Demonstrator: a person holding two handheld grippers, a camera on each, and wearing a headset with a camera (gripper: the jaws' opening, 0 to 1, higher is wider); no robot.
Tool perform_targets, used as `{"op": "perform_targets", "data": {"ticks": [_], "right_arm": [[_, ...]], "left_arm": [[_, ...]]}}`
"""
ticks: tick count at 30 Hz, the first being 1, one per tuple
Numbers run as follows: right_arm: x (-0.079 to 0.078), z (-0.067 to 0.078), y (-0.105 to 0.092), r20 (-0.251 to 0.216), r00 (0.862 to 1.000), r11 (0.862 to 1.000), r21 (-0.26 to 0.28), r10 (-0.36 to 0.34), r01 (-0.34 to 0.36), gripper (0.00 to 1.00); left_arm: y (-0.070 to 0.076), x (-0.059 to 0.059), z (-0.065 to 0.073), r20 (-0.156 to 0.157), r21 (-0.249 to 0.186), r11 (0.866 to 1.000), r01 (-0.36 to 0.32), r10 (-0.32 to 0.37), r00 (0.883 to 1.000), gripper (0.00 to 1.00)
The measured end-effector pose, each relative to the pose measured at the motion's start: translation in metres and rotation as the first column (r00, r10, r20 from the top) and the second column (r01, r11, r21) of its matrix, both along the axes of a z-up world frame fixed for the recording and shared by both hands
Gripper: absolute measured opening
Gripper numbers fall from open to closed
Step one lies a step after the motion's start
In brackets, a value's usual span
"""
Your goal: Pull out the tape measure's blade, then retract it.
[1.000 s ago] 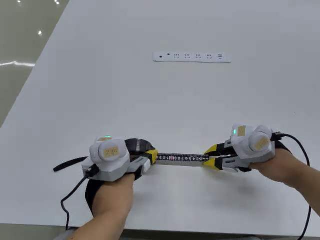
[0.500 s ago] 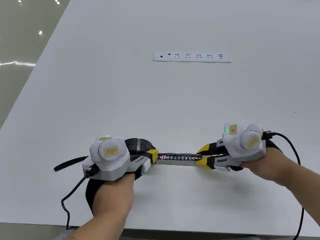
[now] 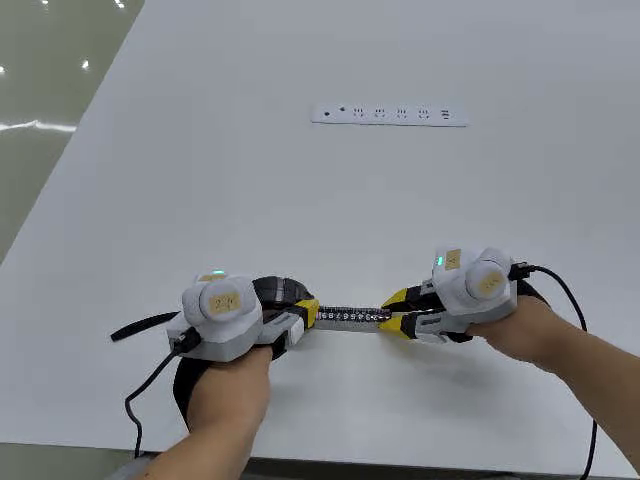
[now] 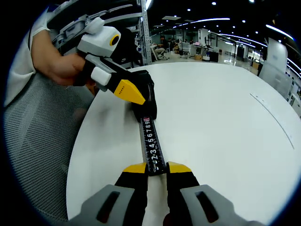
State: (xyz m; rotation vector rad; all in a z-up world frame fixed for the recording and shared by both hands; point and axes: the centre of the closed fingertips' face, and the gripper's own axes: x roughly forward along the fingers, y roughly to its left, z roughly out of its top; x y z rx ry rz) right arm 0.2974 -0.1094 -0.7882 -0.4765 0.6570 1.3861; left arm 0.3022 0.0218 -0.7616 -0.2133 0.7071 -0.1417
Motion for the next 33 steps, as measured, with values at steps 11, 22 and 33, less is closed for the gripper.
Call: {"op": "perform_targets", "data": {"ticks": [11,22,33], "right_arm": [[-0.001,0.000,0.016,-0.011,1.000,1.000,0.017,0.004,-0.004,0.10],[-0.002,0.000,0.029,-0.011,1.000,1.000,0.030,0.006,-0.006,0.10],[-0.003,0.001,0.044,-0.011,1.000,0.999,0.036,0.014,-0.014,0.10]], "left_arm": [[0.000,0.000,0.000,-0.001,-0.004,1.000,0.000,0.000,1.000,0.57],[0.000,0.000,0.000,-0.001,-0.011,1.000,-0.001,0.001,1.000,0.57],[0.000,0.000,0.000,-0.001,-0.015,1.000,-0.002,0.002,1.000,0.57]]}}
